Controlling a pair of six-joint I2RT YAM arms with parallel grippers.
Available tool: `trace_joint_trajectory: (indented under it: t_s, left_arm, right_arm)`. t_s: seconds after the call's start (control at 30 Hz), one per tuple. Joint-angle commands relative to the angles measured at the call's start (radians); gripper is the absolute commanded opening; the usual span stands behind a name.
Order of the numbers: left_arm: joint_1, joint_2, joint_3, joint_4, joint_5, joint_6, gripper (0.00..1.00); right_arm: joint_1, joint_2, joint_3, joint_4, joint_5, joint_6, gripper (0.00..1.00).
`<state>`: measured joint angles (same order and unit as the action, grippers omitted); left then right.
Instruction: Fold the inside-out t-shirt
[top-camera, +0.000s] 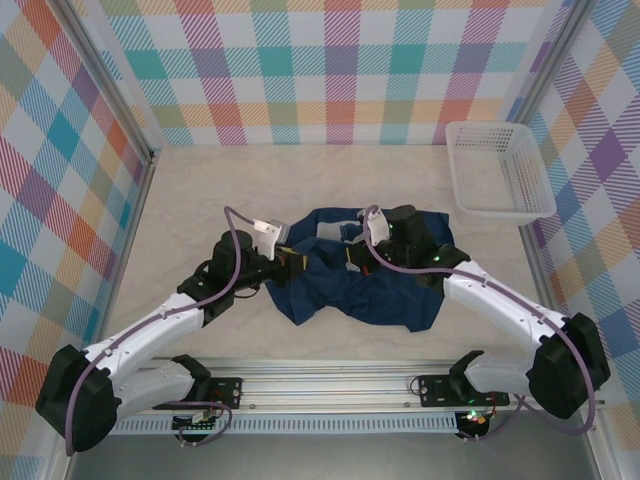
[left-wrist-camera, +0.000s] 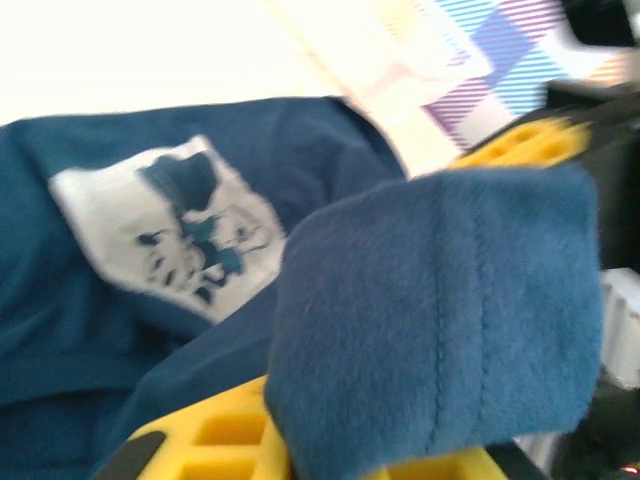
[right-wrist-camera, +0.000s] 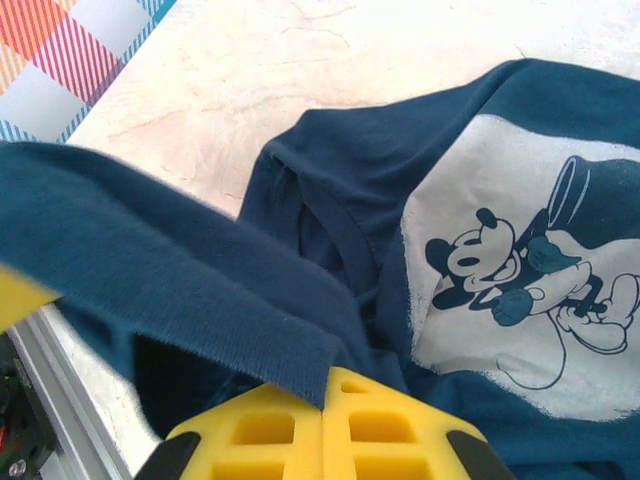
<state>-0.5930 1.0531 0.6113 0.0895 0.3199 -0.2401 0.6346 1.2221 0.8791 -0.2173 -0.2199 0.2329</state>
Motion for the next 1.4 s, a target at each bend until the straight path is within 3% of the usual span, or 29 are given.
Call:
trace_joint_trajectory:
  t_s: [0.0,0.17,0.27,0.5,0.7,0.83,1.03,1.2,1.3,1.37]
  left_arm:
    - [0.005,-0.017,-0.029,-0.079,-0.101,0.042,0.24]
    - [0.004,-0.035,-0.035,-0.059,-0.046,0.067,0.42]
    - [-0.01,-0.036,-0.019,-0.063,-0.072,0.112,0.51]
    - [-0.03,0.031,0.046,-0.067,-0.136,0.221,0.62]
    - [-0.031,0.212,0.133,-0.017,-0.146,0.261,0.63]
    - [-0.031,0.336,0.201,0.036,-0.18,0.243,0.57]
    - [-0.021,0.512,0.334,-0.012,-0.225,0.256,0.23]
    - [0.005,0.461,0.346,-0.104,-0.231,0.226,0.0]
    - [0.009,0.378,0.356,-0.24,-0.209,0.197,0.0]
    - [0.01,0.325,0.36,-0.331,-0.128,0.175,0.0]
  right_arm:
    - [0.004,-0.006,0.052,-0.102,-0.036,-0.035,0.0]
    - [0.004,0.022,0.097,-0.149,-0.065,-0.033,0.0]
    - [0.004,0.039,0.114,-0.15,-0.098,-0.026,0.0]
    - [0.004,0.06,0.148,-0.177,-0.109,-0.034,0.0]
    - [0.004,0.063,0.153,-0.184,-0.108,-0.038,0.0]
    - [0.004,0.059,0.153,-0.189,-0.108,-0.045,0.0]
    - [0.002,0.018,0.136,-0.22,-0.053,-0.057,0.0]
    - [0.003,-0.006,0.163,-0.336,0.197,-0.073,0.0]
    - [0.005,-0.01,0.174,-0.38,0.343,-0.062,0.0]
    - [0.009,-0.005,0.189,-0.41,0.433,-0.045,0.0]
